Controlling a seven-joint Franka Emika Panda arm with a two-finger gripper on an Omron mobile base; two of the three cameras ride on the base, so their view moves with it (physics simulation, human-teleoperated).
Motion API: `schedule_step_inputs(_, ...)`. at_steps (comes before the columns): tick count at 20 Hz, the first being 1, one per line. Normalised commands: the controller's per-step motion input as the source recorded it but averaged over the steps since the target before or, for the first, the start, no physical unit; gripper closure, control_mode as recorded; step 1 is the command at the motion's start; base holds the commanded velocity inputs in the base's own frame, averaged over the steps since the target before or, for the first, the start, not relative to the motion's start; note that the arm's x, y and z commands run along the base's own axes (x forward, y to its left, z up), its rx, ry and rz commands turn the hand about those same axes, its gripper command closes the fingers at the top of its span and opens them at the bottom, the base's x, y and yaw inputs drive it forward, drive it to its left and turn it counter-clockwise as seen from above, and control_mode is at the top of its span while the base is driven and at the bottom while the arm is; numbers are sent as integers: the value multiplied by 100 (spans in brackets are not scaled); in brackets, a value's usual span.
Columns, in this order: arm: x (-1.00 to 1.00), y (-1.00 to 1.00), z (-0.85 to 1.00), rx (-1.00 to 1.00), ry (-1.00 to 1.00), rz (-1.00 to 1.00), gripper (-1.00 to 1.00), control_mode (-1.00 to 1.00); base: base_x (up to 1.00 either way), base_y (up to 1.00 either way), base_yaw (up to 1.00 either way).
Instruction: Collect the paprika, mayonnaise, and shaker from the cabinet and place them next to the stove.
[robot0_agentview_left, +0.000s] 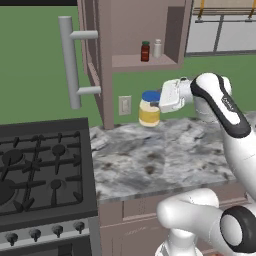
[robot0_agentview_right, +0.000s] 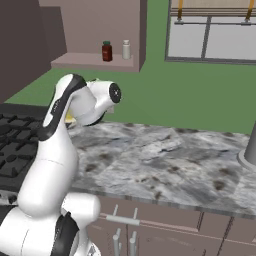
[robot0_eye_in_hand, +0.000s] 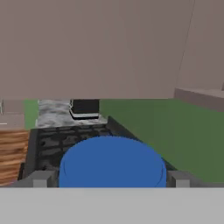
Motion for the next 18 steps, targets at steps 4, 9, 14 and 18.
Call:
schedule_step_inputs(4,10,44,-83,-9,0,27,100,-100,0,0,0)
schedule_step_inputs(9,23,32,-74,-7,0,16,100,-100,0,0,0)
schedule_step_inputs(14,16,16,-54,-6,-1,6,100,-100,0,0,0)
schedule_step_inputs(18,17,23,-56,0,0,3,100,-100,0,0,0)
